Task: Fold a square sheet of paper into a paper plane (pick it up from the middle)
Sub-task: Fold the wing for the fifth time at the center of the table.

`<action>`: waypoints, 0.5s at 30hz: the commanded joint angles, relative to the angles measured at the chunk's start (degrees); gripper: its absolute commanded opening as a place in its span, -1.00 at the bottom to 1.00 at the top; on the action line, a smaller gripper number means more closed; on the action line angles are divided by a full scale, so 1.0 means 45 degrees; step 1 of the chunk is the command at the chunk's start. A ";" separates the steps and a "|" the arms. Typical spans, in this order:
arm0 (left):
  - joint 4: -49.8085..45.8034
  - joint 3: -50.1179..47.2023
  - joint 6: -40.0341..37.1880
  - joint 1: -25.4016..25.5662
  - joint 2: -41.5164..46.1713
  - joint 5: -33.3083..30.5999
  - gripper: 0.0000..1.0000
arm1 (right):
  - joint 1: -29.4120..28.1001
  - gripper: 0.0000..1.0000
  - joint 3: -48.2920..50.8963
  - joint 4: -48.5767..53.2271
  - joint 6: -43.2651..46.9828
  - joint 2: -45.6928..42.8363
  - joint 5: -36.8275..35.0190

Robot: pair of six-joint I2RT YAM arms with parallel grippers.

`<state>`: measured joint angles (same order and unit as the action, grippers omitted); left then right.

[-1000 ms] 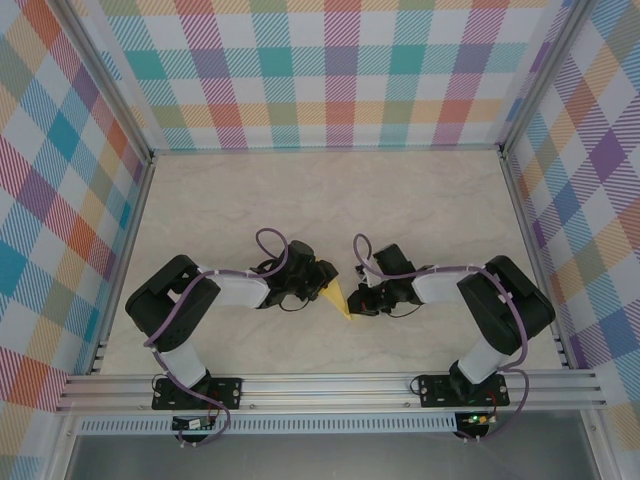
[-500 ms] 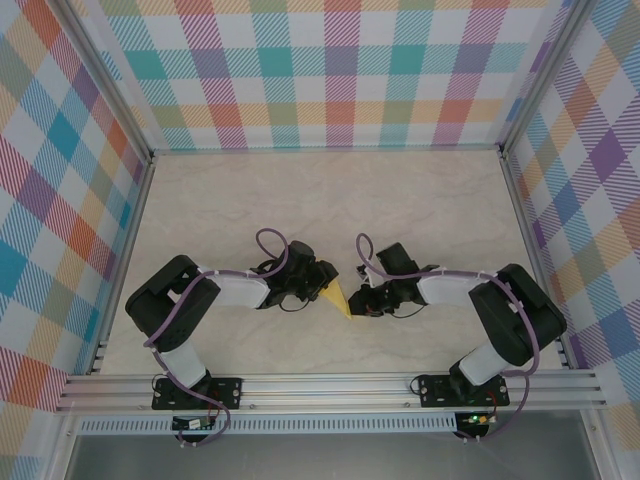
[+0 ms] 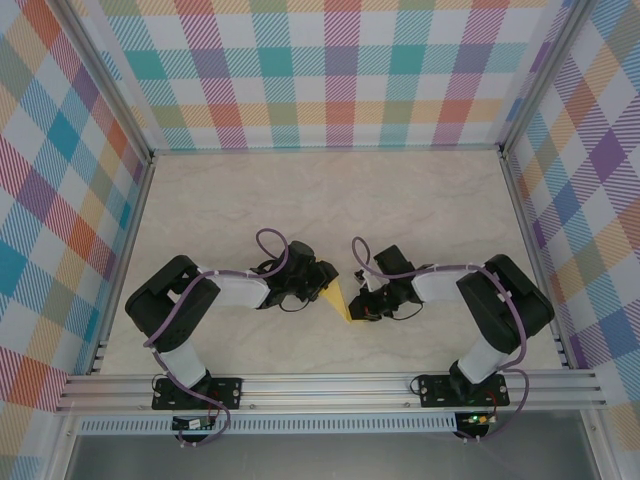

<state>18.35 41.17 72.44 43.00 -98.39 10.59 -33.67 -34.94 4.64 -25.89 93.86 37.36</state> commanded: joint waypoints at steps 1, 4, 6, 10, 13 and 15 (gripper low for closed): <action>-0.0933 -0.0340 -0.0005 0.0053 0.0048 -0.0366 -0.08 | -0.0115 -0.88 0.0026 0.1097 0.0774 0.0208 0.0270; -0.0992 -0.0361 -0.0005 0.0043 0.0048 -0.0405 -0.08 | -0.0180 -0.88 -0.0167 0.1798 0.1111 0.0157 0.0075; -0.0992 -0.0359 0.0010 0.0052 0.0040 -0.0400 -0.08 | -0.0315 -0.86 -0.0379 0.2253 0.1018 0.0270 -0.0416; -0.1047 -0.0323 0.0013 0.0043 0.0009 -0.0420 -0.08 | -0.0689 -0.84 -0.0672 0.2753 0.0850 0.0762 -0.1140; -0.1142 -0.0298 -0.0005 0.0042 0.0006 -0.0400 -0.08 | -0.1059 -0.81 -0.0993 0.3393 0.0609 0.0893 -0.2118; -0.1167 -0.0298 -0.0005 0.0036 0.0012 -0.0420 -0.08 | -0.1357 -0.80 -0.1135 0.3778 0.0580 0.0775 -0.2665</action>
<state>18.20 41.17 72.44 43.00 -98.39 10.59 -36.67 -40.75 14.52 -23.27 95.11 31.81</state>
